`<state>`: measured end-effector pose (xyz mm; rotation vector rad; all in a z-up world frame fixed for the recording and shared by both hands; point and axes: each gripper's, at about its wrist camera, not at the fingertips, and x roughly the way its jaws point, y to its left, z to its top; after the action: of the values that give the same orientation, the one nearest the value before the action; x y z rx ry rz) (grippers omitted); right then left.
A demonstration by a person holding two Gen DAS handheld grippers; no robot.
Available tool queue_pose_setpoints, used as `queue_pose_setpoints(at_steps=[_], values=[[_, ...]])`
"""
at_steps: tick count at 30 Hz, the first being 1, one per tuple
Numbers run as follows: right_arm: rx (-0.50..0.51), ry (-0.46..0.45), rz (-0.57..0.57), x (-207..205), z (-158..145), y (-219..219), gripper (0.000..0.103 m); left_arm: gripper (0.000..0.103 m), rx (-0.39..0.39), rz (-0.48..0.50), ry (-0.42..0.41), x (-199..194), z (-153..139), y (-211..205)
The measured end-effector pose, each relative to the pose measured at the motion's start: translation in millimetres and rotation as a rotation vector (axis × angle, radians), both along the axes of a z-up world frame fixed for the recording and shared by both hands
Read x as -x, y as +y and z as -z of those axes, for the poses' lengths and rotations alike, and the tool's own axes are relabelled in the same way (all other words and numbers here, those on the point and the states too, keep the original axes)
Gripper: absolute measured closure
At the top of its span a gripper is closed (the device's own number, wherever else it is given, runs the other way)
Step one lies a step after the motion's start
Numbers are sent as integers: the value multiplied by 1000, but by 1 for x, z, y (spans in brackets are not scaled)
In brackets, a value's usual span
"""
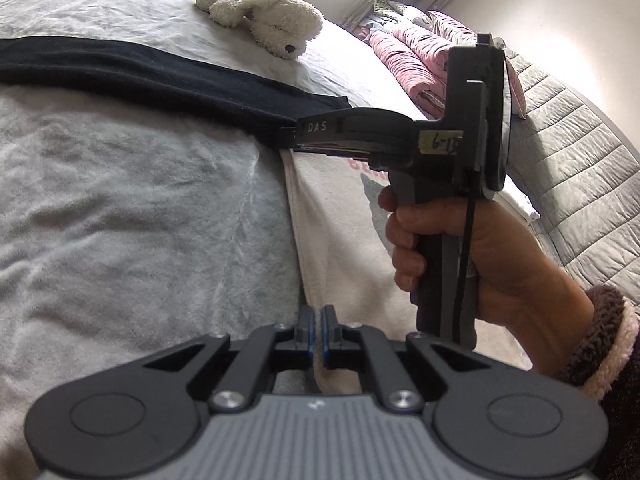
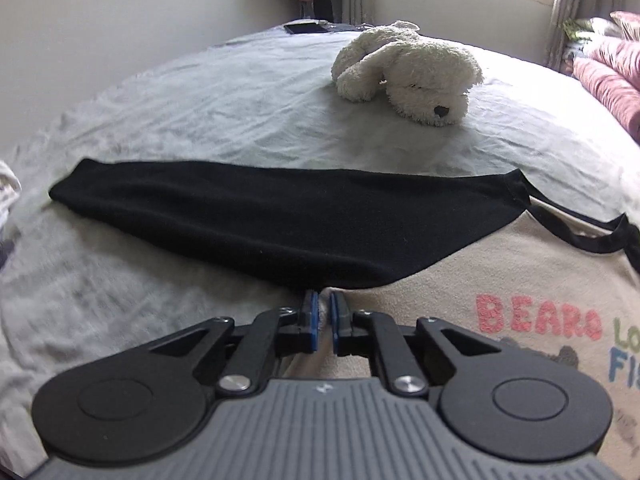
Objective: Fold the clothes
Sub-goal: 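Smooth the black sleeve flat with the right gripper, then open both grippers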
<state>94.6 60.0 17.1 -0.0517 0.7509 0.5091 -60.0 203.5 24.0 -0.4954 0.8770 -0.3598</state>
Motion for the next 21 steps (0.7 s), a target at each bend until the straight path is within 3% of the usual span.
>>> queue_pose_setpoints(at_steps=[3,6,9,14,21], values=[[-49,43,23,-7,8,-4,93,99,22,1,28,-3,6,4],[-89,62,34,-7,9,-7,85,99,58,14,79,-6,14,9],[-115,61,19,1,0,-11,67,96,116,23,115,-6,19,17],[-137,49,1,25,-13,-34,66,78,180,79,138,0,24,24],[-173,51,8,59,-21,-76,66,70,221,198,139,9,29,24]])
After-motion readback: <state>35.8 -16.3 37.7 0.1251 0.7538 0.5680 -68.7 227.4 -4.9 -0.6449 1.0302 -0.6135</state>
